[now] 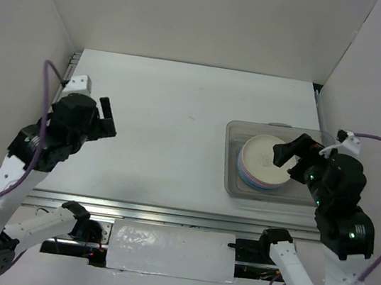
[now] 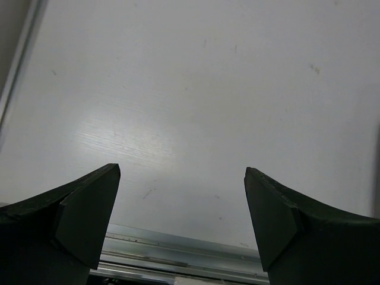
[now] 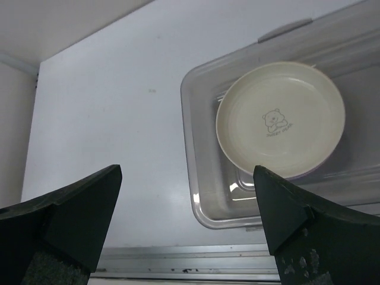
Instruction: Place the plates into the plastic bin on the countertop
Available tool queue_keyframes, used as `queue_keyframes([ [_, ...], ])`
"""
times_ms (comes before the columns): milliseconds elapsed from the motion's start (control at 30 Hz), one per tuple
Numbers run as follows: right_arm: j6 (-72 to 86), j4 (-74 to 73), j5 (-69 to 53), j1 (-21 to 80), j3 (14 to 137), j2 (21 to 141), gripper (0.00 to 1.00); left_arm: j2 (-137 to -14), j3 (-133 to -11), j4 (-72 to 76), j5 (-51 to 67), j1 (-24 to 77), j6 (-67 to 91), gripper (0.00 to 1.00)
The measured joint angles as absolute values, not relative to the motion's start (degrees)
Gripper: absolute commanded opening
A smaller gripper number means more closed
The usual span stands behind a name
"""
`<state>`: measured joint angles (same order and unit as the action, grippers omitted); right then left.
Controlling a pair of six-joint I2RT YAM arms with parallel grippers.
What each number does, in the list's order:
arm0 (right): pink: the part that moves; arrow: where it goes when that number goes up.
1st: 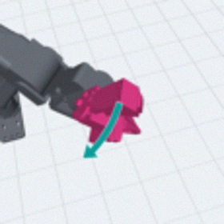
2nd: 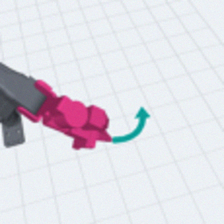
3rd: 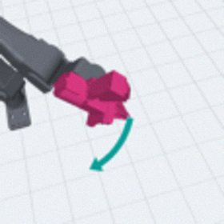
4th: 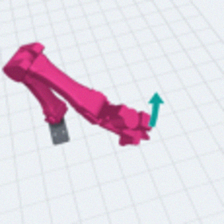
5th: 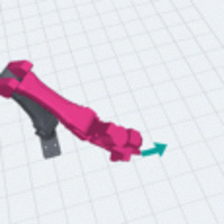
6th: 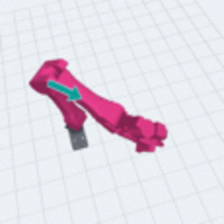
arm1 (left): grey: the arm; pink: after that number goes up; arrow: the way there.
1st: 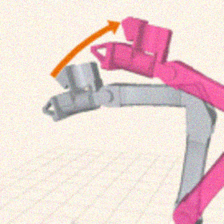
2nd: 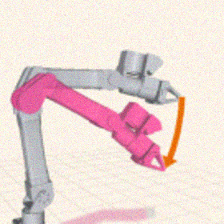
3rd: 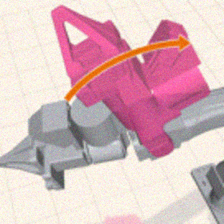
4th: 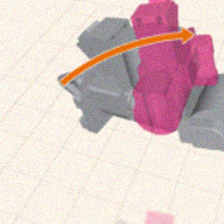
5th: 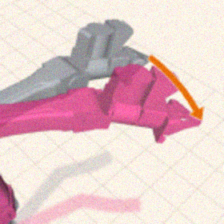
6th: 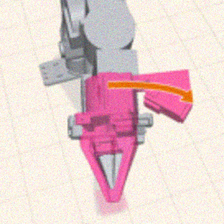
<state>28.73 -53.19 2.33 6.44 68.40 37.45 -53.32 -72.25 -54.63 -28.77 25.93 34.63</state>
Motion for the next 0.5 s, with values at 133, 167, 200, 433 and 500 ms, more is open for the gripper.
queue_keyframes([
  [133, 25.0, -58.8, 6.4, 12.9, 76.5, 33.0, 1.00, -47.5, -76.3, -59.1, -32.6, 25.7, 34.7, 0.99],
  [167, 24.4, -60.7, 7.0, 14.7, 78.0, 31.6, 1.00, -46.3, -76.7, -60.2, -33.2, 25.7, 34.7, 0.99],
  [200, 24.0, -62.5, 7.8, 16.4, 79.9, 30.0, 1.00, -44.8, -77.1, -61.7, -33.7, 25.6, 34.8, 0.99],
  [433, 23.0, -70.8, 12.7, 22.8, 89.0, 24.8, 1.00, -37.9, -77.6, -70.6, -34.2, 25.5, 36.4, 0.99],
  [500, 23.0, -72.6, 14.2, 24.0, 89.2, 23.6, 1.00, -35.6, -77.1, -72.1, -33.8, 25.5, 36.7, 0.99],
])
